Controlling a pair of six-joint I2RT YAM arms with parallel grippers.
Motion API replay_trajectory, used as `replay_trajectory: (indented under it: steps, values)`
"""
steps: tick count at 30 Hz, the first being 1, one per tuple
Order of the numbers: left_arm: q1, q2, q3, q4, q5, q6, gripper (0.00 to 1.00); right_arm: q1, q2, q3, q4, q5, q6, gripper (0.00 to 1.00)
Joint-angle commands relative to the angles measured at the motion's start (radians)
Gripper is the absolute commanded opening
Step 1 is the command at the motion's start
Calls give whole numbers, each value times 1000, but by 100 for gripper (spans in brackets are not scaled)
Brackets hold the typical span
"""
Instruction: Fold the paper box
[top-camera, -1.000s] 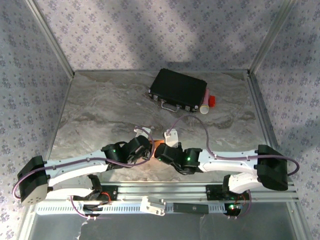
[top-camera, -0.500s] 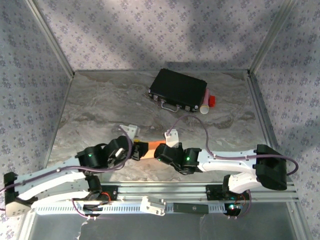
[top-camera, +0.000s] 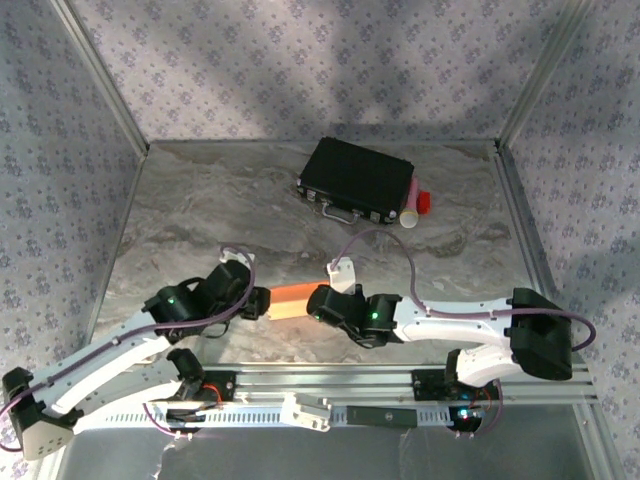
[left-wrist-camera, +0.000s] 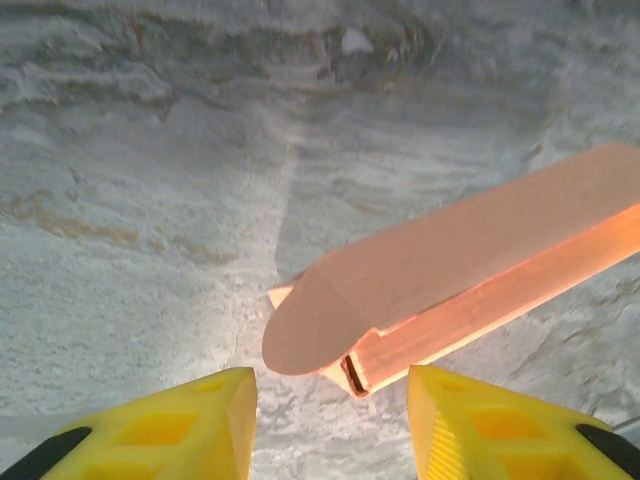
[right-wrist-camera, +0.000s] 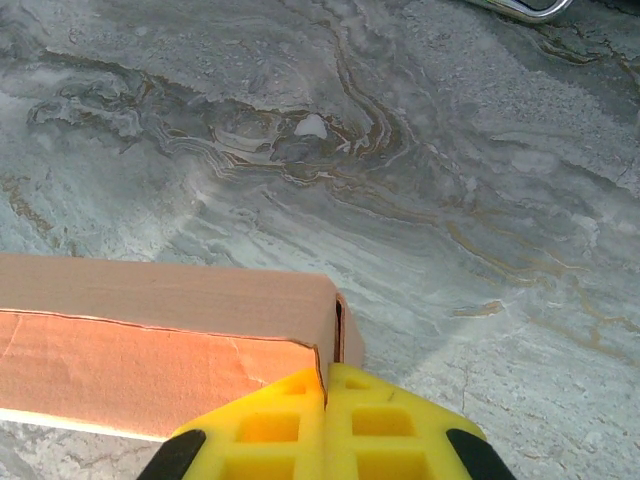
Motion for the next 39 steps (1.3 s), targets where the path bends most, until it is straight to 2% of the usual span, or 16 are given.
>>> replay_trajectory:
  steps: [1, 4, 10, 16, 19, 26, 30, 39]
  values:
    - [5, -27, 1, -38, 10, 47, 43, -6, 17, 21, -56, -22, -11, 0]
    - [6, -29, 7, -30, -18, 92, 45, -8, 17, 21, -54, -29, -15, 0]
    - [6, 64, 5, 29, -6, 135, 45, -12, 18, 22, -53, -36, -17, 0]
    - [6, 112, 42, 16, -72, 142, 34, -15, 14, 23, -54, -39, -22, 0]
    - [6, 97, 40, 39, -54, 144, 24, -14, 13, 26, -55, -41, -26, 0]
    - [6, 128, 37, 53, -23, 129, 18, -18, 14, 28, -55, -44, -28, 0]
    - [6, 131, 46, 51, -27, 117, 9, -18, 19, 33, -60, -48, -30, 0]
    - [6, 148, 88, 23, 17, 65, 7, -23, 58, 97, -124, -62, -60, 0]
